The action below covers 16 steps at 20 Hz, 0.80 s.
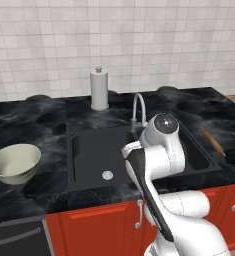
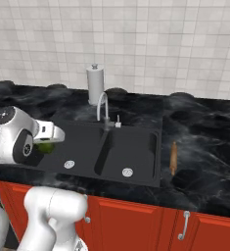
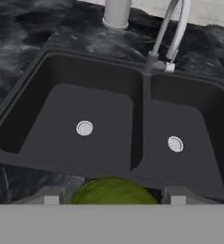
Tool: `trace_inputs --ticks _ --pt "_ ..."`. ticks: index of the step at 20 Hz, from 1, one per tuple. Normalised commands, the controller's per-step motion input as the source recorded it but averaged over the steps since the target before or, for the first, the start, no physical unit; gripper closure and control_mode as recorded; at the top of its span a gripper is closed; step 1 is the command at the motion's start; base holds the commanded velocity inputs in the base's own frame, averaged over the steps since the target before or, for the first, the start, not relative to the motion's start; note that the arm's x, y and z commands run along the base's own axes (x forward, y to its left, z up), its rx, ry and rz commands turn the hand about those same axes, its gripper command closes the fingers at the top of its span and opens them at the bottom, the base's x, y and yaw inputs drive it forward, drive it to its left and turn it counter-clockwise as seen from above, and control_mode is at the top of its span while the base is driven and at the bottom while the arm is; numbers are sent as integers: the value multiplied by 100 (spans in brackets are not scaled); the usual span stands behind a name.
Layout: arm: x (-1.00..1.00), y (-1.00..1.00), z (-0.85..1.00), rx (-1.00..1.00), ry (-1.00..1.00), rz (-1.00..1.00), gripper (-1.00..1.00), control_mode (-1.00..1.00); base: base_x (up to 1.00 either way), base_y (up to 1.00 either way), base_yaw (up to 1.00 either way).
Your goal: Pick the lime from the sink and place it in the bowl. Then pick the bowl and place it in the microwave. Then close the microwave door and press the start button.
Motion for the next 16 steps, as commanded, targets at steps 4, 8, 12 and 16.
trace_inputs --ticks 4,8,12,16 --pt "-2 100 58 -12 1 23 100 -100 0 0 0" --pt "0 100 54 -9 3 24 100 -100 0 0 0" --pt "2 100 12 -2 2 27 100 -100 0 0 0" --pt "14 100 0 0 0 30 100 -100 0 0 0"
